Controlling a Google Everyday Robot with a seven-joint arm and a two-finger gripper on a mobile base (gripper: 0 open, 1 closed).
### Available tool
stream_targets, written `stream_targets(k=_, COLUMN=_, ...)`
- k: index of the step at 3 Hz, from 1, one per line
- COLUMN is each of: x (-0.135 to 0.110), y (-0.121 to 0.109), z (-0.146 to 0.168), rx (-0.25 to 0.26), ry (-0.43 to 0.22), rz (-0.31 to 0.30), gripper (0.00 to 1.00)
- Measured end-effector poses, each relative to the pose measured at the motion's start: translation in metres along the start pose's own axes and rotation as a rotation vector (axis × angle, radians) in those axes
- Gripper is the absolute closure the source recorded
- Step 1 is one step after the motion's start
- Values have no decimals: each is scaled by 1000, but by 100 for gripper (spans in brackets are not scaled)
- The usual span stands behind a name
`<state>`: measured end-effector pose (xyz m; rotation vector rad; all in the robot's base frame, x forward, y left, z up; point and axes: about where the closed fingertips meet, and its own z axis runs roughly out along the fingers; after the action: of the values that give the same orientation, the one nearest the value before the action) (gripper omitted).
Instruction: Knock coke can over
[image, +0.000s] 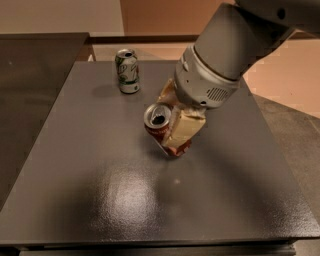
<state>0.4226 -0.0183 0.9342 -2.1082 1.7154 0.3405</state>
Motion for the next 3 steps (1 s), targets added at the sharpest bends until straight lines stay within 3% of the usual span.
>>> stream_targets(k=2, x=24, y=-22, z=-3, rx=61, ry=240, rz=-171, gripper=100)
stream_targets(k=3, x=34, y=-24, z=2, rx=59, ry=321, rz=-244, gripper=100)
